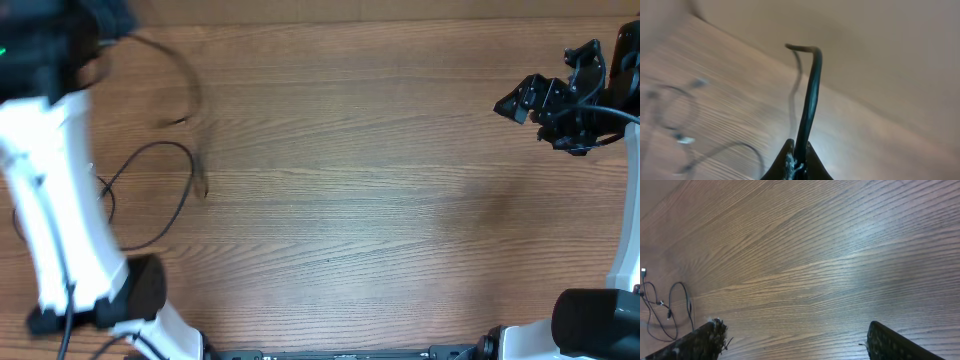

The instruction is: Untangle cables

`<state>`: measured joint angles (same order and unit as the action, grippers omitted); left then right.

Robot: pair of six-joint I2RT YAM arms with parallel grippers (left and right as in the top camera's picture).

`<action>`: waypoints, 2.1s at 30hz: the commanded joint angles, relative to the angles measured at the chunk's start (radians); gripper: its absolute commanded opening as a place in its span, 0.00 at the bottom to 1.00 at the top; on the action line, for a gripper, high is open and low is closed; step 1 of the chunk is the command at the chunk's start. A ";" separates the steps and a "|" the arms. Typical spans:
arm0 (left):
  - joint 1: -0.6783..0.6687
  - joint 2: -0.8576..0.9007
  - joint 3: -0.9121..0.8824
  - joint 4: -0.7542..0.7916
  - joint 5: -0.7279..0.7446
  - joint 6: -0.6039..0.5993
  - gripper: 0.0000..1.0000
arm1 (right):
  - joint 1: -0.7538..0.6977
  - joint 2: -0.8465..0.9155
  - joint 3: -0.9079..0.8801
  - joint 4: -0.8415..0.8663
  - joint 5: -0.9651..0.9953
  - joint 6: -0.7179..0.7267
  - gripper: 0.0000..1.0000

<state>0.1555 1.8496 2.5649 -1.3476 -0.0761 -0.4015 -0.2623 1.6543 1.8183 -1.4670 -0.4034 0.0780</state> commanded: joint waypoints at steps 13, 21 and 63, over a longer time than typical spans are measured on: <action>0.550 -0.120 -0.004 0.020 0.058 0.035 0.04 | -0.001 0.000 0.000 -0.003 0.002 -0.008 0.89; 0.559 -0.085 -0.005 -0.016 0.014 0.036 0.04 | -0.001 0.000 0.000 -0.008 0.002 -0.004 0.89; 0.507 -0.039 -0.006 -0.185 0.306 0.145 0.84 | -0.001 0.000 0.000 -0.039 0.002 -0.005 0.89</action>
<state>0.6975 1.8069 2.5626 -1.5269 0.1959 -0.2932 -0.2619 1.6543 1.8183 -1.5082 -0.4034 0.0780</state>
